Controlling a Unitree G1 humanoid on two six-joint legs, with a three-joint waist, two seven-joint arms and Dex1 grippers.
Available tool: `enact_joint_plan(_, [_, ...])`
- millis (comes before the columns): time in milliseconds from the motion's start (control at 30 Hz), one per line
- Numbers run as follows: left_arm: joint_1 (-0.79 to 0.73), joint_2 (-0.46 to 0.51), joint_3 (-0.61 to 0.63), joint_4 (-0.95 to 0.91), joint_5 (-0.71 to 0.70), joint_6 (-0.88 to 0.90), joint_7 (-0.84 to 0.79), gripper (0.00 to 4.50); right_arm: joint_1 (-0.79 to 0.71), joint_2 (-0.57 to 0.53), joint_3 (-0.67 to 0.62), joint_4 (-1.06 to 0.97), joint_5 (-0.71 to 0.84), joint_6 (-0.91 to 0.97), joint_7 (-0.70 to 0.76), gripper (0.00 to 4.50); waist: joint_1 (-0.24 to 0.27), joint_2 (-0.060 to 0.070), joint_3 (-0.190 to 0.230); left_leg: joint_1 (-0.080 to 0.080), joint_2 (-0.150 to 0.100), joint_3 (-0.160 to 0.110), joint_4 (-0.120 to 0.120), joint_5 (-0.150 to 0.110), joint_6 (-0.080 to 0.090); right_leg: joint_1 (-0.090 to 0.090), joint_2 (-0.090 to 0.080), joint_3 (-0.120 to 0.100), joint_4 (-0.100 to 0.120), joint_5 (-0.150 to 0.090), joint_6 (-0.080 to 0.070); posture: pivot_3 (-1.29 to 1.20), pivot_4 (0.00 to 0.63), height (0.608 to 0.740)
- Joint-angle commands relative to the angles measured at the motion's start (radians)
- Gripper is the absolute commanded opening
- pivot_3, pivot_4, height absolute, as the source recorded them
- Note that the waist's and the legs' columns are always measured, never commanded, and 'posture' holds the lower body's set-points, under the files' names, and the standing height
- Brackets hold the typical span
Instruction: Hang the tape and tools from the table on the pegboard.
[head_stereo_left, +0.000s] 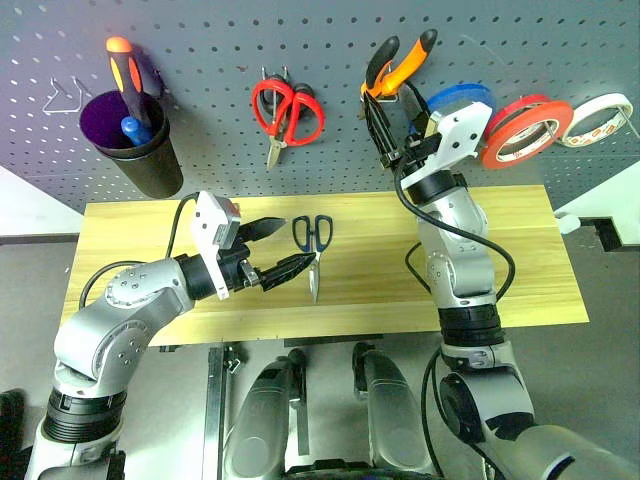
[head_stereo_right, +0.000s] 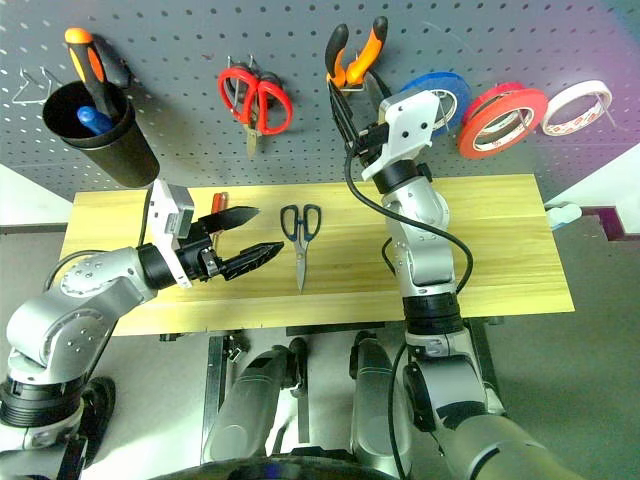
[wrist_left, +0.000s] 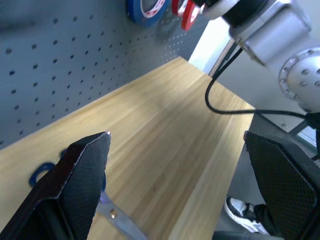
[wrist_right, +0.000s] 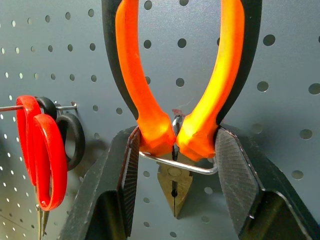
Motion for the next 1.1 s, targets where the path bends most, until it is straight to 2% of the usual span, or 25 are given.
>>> enact_joint_plan(33, [0.023,0.002,0.025,-0.066,-0.022,-0.002,0.017,4.5,0.036,0.006,0.058,-0.065,0.007,0.048,0.024,2.5,0.0,0.0,0.003,0.0,0.0,0.0,0.0,0.0,0.0,0.0,0.0,0.0,0.0,0.0,0.0,0.03,0.448,0.695])
enact_joint_plan(367, [0.037,0.003,0.031,-0.097,-0.06,0.018,0.06,4.5,0.073,0.001,0.062,-0.184,0.014,0.153,-0.01,2.5,0.001,0.002,0.029,-0.001,0.001,0.001,0.001,0.0,0.0,-0.002,-0.001,0.001,0.003,0.0,0.0,0.01,0.483,0.695])
enact_joint_plan(533, [0.032,0.007,0.029,-0.092,-0.074,0.025,0.061,4.5,0.09,-0.002,0.064,-0.215,0.026,0.181,-0.017,2.5,0.005,0.003,0.034,-0.007,0.0,0.001,0.002,0.0,0.001,-0.007,-0.002,0.001,0.002,0.0,0.0,-0.01,0.491,0.695])
enact_joint_plan(633, [0.023,0.003,0.017,-0.078,-0.065,0.017,0.06,4.5,0.116,-0.005,0.047,-0.244,0.087,0.212,0.011,2.5,0.005,0.003,0.036,-0.007,0.0,0.001,0.002,0.0,0.001,-0.007,-0.002,0.0,0.001,0.0,0.0,-0.02,0.487,0.695])
enact_joint_plan(1033, [-0.015,-0.025,-0.026,-0.012,-0.007,-0.035,0.045,4.5,0.336,-0.069,0.117,-0.366,0.06,0.298,0.038,2.5,0.002,0.003,0.038,-0.007,0.0,0.002,0.0,0.0,0.001,-0.007,-0.002,0.0,0.001,-0.001,0.0,-0.03,0.45,0.695])
enact_joint_plan(1100, [-0.011,-0.03,-0.029,-0.015,-0.001,-0.043,0.041,4.5,0.398,-0.058,0.132,-0.416,0.122,0.349,0.055,2.5,0.003,0.003,0.038,-0.007,-0.001,0.002,0.0,-0.001,0.001,-0.006,-0.003,0.0,0.0,-0.001,0.001,-0.03,0.444,0.695])
